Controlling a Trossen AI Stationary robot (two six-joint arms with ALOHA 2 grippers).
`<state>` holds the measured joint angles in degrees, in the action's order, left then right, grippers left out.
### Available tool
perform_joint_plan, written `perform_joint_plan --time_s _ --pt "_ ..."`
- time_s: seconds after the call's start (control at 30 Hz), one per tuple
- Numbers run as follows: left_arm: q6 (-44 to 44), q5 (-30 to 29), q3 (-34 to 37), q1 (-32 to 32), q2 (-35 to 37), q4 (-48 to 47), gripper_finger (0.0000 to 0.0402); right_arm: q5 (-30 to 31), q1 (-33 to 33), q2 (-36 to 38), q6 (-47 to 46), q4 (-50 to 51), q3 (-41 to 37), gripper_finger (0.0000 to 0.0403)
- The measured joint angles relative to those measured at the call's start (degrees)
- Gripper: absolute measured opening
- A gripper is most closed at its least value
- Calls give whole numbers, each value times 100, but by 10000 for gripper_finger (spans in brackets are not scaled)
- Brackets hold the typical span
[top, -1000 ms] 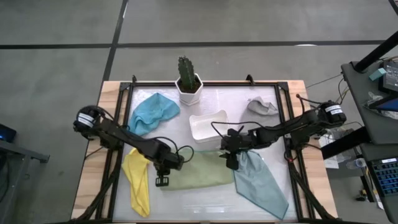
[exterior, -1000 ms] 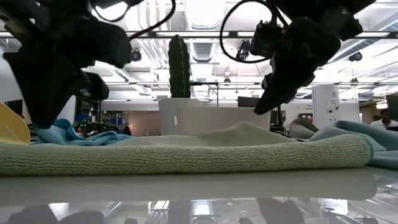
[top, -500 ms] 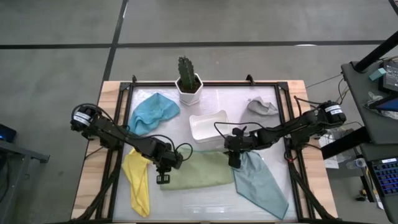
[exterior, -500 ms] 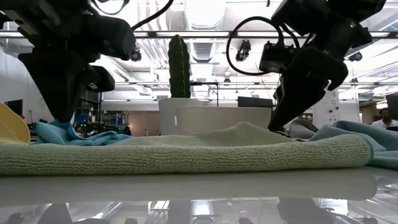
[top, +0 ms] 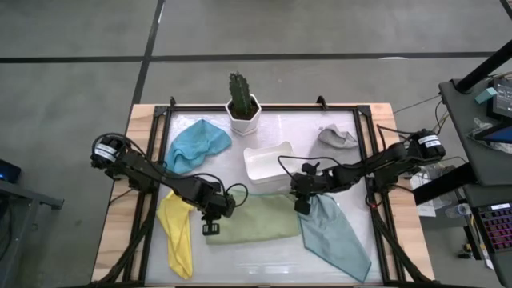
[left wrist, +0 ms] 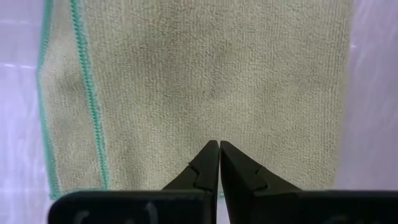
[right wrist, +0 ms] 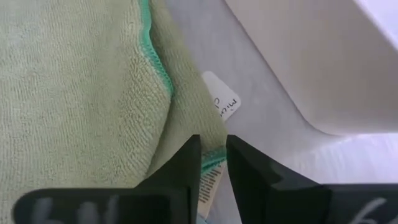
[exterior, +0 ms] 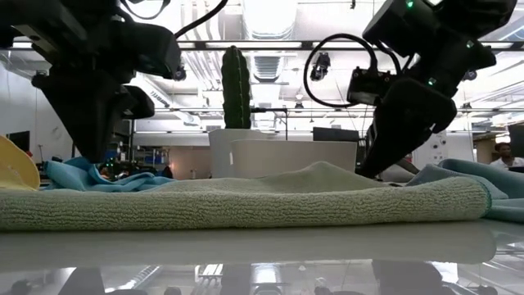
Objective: Fold microfiber towels
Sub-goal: Fold the green towel
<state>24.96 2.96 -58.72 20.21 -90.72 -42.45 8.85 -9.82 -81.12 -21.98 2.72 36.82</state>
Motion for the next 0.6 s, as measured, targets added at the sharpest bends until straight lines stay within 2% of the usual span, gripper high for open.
perform_joint_plan --time_s 0.2,0.33,0.43,0.53,0.6 --pt "-3 -37 -4 0 0 2 0 -397 2 2 25 -179 -65 21" --pt "-7 -87 -2 2 0 4 0 -1265 -2 2 383 -190 -65 9" --pt "-14 -214 -16 0 0 15 0 -1626 -67 2 608 -219 -65 8" --pt "-14 -256 -10 0 0 88 0 -1757 -94 2 691 -225 -65 8" --pt "3 -258 0 0 0 164 0 -1490 -94 9 508 -165 -65 8"
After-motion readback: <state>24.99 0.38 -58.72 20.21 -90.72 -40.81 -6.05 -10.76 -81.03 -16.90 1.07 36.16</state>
